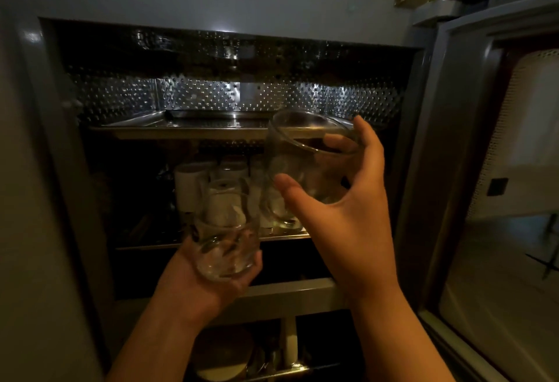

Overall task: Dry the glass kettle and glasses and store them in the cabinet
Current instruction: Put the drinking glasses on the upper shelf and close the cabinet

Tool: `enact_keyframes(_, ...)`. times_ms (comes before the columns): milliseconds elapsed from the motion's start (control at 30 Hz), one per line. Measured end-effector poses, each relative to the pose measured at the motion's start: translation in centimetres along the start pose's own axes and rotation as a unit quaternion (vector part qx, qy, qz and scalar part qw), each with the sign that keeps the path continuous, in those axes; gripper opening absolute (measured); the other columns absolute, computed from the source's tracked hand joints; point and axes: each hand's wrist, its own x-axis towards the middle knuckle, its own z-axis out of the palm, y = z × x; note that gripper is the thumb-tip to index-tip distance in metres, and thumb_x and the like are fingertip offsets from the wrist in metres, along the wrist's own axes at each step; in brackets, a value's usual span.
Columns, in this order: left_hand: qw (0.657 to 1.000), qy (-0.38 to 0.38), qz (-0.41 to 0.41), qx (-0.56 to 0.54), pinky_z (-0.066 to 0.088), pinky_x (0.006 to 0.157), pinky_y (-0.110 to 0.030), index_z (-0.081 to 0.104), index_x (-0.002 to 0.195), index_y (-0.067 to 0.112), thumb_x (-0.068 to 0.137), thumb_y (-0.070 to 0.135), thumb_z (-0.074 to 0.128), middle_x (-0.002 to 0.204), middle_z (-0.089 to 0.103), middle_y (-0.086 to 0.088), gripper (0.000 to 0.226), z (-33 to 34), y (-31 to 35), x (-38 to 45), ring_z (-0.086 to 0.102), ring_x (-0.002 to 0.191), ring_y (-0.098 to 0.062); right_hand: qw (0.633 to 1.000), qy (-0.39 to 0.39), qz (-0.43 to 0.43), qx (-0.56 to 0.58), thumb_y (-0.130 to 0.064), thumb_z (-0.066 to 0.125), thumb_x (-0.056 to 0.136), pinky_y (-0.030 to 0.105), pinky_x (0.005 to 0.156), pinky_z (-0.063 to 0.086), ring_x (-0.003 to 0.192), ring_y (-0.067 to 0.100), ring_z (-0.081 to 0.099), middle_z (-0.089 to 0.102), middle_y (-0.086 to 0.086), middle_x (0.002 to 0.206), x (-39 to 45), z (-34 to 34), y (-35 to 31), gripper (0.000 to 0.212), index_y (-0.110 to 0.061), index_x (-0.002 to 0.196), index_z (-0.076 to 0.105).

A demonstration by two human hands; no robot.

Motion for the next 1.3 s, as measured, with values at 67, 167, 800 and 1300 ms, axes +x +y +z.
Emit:
enact_keyframes(67,1.0,0.011,0.006,-0.018,0.048,0.081,-0.049,0.057,0.127,0.013,0.093,0.044,0.045,0.113,0.067,-0.02,0.048,-0.5,0.7,-0.1,0.064,0.102,-0.036,1.0,0.002,0.005,0.004,-0.05,0.077,0.064,0.001,0.089,0.035,0.116,-0.009,0.047,0.046,-0.028,0.125,0.3,-0.5,0.6,0.099,-0.037,0.144,0.02)
enact_keyframes(167,0.998,0.025,0.037,-0.043,0.047,0.08,-0.049,0.057,0.126,0.012,0.092,0.041,0.044,0.111,0.067,-0.023,0.046,-0.8,2.1,-0.1,0.064,0.1,-0.039,1.0,0.017,0.013,0.0,-0.048,0.077,0.062,0.008,0.092,0.041,0.114,-0.01,0.048,0.047,-0.027,0.123,0.9,-1.3,1.5,0.097,-0.036,0.142,0.023)
enact_keyframes(800,0.987,0.032,0.125,-0.096,0.046,0.082,-0.046,0.059,0.112,0.0,0.095,0.035,0.047,0.101,0.066,-0.029,0.04,0.8,6.7,-1.1,0.061,0.101,-0.041,0.966,0.07,-0.085,-0.236,-0.03,0.083,0.066,0.006,0.081,0.032,0.117,0.009,0.042,0.049,0.001,0.129,9.1,-2.9,5.8,0.085,-0.019,0.134,0.034)
enact_keyframes(1300,0.993,0.001,0.083,-0.079,0.047,0.087,-0.049,0.056,0.123,0.002,0.095,0.033,0.046,0.11,0.064,-0.029,0.043,4.5,5.7,0.6,0.061,0.105,-0.039,0.928,0.027,-0.155,-0.337,-0.024,0.079,0.073,0.025,0.094,0.037,0.123,0.021,0.04,0.046,0.005,0.136,11.3,-3.4,5.6,0.08,-0.013,0.14,0.037)
